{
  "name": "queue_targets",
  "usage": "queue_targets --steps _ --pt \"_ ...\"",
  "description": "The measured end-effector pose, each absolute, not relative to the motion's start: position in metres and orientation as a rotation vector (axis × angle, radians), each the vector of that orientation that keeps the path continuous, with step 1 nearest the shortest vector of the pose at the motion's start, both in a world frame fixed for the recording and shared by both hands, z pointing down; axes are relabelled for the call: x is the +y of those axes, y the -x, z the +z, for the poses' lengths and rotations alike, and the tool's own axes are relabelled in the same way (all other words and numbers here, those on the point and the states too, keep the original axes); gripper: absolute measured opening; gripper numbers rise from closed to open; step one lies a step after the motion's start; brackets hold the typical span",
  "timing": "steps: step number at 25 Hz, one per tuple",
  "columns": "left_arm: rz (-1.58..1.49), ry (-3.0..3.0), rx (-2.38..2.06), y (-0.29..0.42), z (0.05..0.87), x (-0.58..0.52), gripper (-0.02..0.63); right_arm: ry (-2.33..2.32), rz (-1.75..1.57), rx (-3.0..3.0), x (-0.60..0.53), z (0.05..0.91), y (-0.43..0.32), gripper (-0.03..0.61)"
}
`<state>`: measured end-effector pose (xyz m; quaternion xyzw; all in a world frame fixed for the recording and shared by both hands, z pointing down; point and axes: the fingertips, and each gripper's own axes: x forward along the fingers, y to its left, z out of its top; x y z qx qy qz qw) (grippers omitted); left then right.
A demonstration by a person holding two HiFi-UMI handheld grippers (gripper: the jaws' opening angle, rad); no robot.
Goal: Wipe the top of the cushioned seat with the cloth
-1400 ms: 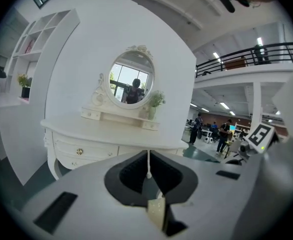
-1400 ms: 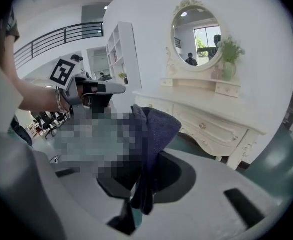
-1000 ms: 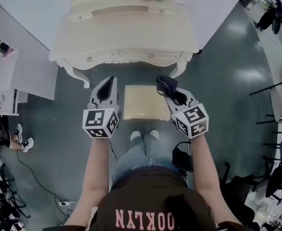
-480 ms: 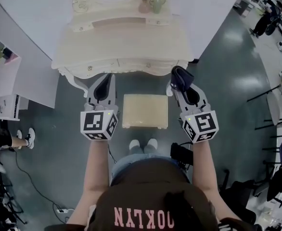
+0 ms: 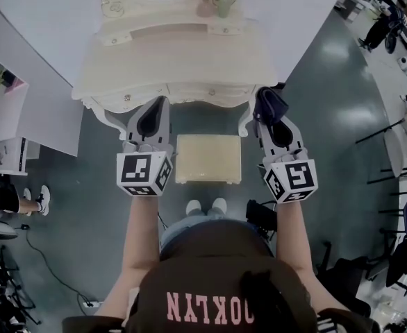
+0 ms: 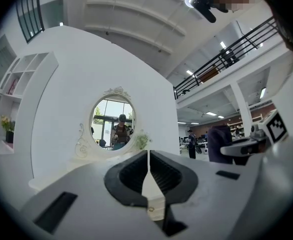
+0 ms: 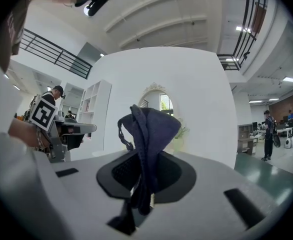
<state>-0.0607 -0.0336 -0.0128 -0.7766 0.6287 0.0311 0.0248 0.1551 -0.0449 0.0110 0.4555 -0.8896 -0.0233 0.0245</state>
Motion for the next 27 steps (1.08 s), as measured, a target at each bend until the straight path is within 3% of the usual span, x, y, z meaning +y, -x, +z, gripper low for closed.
queue_targets --steps 27 --pt "0.059 2.416 1.847 0.056 -0.020 -0.041 0.014 -1.456 -0.168 -2.703 -0.046 0.000 -0.157 0.043"
